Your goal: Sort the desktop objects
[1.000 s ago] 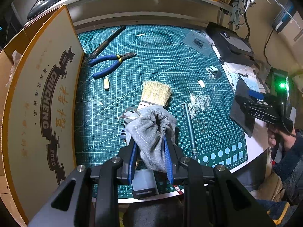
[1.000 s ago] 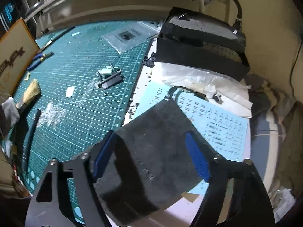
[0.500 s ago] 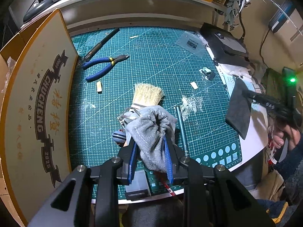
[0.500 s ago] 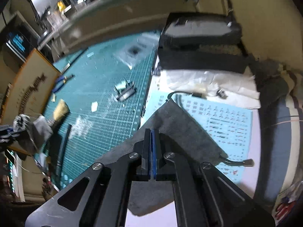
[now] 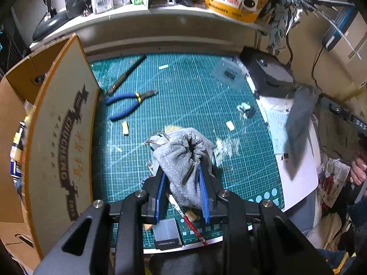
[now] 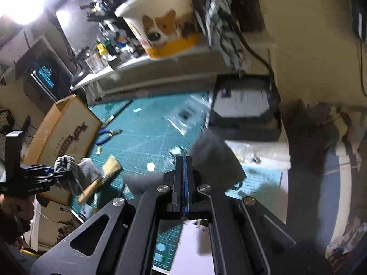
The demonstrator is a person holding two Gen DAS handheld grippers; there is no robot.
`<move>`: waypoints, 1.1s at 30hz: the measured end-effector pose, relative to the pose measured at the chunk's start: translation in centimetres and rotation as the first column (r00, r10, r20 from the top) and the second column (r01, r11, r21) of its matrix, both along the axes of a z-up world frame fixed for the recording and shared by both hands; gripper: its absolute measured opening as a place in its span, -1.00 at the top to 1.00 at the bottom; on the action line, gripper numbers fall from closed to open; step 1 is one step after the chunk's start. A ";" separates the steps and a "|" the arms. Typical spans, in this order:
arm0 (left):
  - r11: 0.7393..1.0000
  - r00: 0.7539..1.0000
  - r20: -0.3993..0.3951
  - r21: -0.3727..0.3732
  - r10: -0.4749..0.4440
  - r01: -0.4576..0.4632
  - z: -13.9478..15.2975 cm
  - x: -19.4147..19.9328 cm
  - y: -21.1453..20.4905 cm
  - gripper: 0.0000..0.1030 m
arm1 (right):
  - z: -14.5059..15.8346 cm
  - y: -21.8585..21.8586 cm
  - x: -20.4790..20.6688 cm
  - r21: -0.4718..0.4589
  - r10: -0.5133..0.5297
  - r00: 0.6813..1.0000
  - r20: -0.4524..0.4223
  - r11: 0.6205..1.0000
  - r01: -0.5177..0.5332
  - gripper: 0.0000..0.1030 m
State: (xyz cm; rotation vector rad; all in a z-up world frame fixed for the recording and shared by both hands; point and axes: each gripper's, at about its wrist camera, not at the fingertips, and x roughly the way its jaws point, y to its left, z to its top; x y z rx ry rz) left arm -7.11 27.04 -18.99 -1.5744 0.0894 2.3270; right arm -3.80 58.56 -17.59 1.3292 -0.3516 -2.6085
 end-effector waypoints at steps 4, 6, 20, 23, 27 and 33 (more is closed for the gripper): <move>1.000 0.999 -0.041 0.014 0.006 -0.005 1.8 -0.5 -0.3 0.49 | 2.9 -1.3 -0.1 0.010 0.029 0.998 -0.049 1.000 -0.028 0.99; 1.000 0.998 -0.055 0.021 0.013 -0.012 2.4 -0.7 -0.5 0.50 | 3.7 -1.9 -0.3 0.029 0.040 0.998 -0.057 0.999 -0.038 0.99; 0.998 0.998 0.020 -0.028 0.056 -0.055 -0.2 2.0 -2.8 0.50 | -10.2 -0.5 -1.6 0.155 -0.207 0.962 0.179 0.971 0.181 -0.58; 0.998 0.997 0.040 -0.038 0.060 -0.058 -1.1 2.4 -3.0 0.50 | -12.0 -0.3 -2.5 0.162 -0.205 0.963 0.173 0.971 0.177 -0.57; 0.997 0.996 0.048 -0.041 0.071 -0.069 -1.3 2.5 -3.3 0.50 | -13.3 -0.2 -3.9 0.170 -0.185 0.964 0.190 0.973 0.153 -0.13; 0.996 0.996 0.046 -0.037 0.082 -0.080 -1.1 2.2 -3.5 0.50 | -13.4 0.3 -4.0 0.120 -0.167 0.966 0.199 0.982 0.145 0.73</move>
